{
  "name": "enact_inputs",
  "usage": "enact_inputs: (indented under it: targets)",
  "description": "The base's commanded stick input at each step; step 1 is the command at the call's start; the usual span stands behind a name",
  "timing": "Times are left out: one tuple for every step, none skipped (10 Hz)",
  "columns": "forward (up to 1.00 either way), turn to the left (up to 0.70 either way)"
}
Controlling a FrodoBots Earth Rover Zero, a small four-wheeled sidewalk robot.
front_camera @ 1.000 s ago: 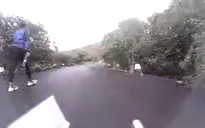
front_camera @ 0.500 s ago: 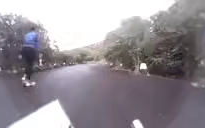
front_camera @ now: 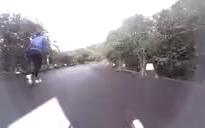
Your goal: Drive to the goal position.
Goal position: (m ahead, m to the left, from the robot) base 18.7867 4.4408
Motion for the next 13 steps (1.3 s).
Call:
enact_inputs:
  targets:
    - [1.0,0.0]
    - [1.0,0.0]
    - [1.0,0.0]
    - [1.0,0.0]
    - [1.0,0.0]
    - [1.0,0.0]
    - [1.0,0.0]
    - [1.0,0.0]
    - [1.0,0.0]
    - [1.0,0.0]
    - [1.0,0.0]
    - [1.0,0.0]
    - [1.0,0.0]
